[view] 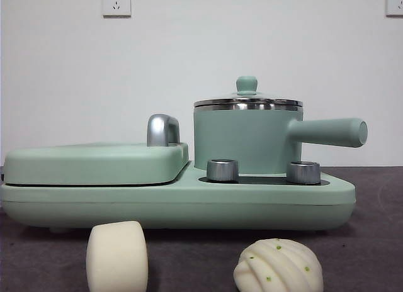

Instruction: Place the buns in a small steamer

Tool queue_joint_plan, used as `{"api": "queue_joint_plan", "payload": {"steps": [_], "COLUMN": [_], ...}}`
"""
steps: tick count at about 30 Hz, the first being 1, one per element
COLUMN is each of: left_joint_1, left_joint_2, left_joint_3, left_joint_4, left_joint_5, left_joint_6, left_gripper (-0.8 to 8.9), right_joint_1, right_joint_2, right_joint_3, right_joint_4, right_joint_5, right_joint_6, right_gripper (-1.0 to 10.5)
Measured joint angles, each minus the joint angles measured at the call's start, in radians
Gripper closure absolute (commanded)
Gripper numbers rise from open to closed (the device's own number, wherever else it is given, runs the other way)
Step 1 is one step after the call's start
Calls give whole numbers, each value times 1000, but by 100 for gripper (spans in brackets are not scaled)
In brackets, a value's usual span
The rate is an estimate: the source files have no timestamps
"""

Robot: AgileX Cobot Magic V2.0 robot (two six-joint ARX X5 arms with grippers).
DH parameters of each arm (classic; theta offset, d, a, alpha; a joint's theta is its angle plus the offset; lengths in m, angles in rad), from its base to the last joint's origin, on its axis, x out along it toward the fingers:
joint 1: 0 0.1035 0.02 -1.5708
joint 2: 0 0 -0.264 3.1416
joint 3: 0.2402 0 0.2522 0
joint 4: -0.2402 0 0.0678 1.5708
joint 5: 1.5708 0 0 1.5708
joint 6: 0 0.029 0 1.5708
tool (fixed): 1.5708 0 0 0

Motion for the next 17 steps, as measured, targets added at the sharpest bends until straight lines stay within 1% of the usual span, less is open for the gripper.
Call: {"api": "queue_joint_plan", "payload": {"steps": [1,2,4,7,13,17], "left_joint_1": [-2,-2,-5,-5,-5,-13], "left_joint_2": [2,4,6,11,62,135], "left_joint_3": [0,0,0,0,4,53], "left_joint_4": [-2,-2,-1,11,23,26], "left_joint_5": [0,0,0,0,0,0], "left_joint_6": [6,11,19,23,23,23], "left_gripper": [602,518,405,301,298,299], "right_joint_1": [0,0,0,0,0,0], "right_joint_2": [0,0,0,0,6,14], "right_joint_3": [0,0,0,0,0,0], "right_joint_4": [0,-2,-10,-24,-29,-31], "right_joint_5": [1,1,1,1,1,2], "right_joint_6": [-3,-4,-6,-6,-6,-6], "right_gripper": [782,711,598,539,522,513]}}
